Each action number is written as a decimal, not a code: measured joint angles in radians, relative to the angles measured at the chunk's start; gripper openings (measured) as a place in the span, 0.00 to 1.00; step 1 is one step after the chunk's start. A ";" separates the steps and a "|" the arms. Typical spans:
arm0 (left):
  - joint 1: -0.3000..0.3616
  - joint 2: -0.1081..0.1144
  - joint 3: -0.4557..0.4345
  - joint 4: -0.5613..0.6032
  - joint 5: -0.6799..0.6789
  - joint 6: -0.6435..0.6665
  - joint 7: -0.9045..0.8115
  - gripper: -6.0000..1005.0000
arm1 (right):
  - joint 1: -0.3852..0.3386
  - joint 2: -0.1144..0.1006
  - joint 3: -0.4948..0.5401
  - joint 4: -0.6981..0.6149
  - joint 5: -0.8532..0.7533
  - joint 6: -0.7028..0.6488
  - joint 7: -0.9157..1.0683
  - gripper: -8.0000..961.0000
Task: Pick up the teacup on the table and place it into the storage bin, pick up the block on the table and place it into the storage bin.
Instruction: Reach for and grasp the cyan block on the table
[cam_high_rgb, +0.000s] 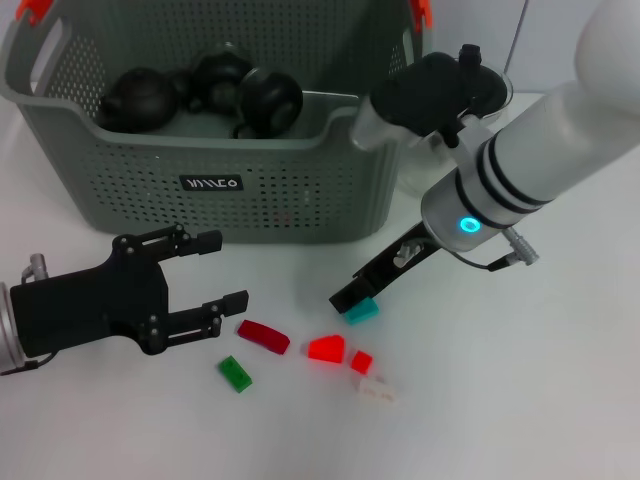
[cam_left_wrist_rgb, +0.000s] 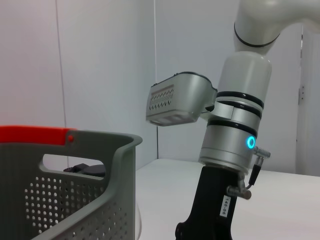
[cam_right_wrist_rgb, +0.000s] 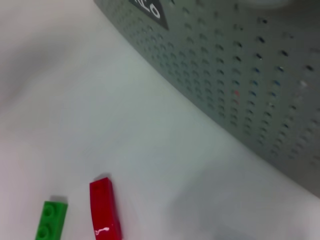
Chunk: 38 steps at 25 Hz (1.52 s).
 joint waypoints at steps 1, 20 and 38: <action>0.000 0.000 0.000 0.000 0.000 0.000 0.000 0.69 | 0.003 0.001 -0.023 0.000 0.000 0.011 0.015 0.86; 0.005 0.001 -0.003 0.000 -0.001 -0.001 0.002 0.69 | 0.023 0.004 -0.158 0.030 0.047 0.110 0.039 0.86; 0.005 0.001 -0.004 0.000 -0.002 -0.004 0.002 0.69 | 0.023 0.000 -0.187 0.023 0.042 0.105 0.040 0.62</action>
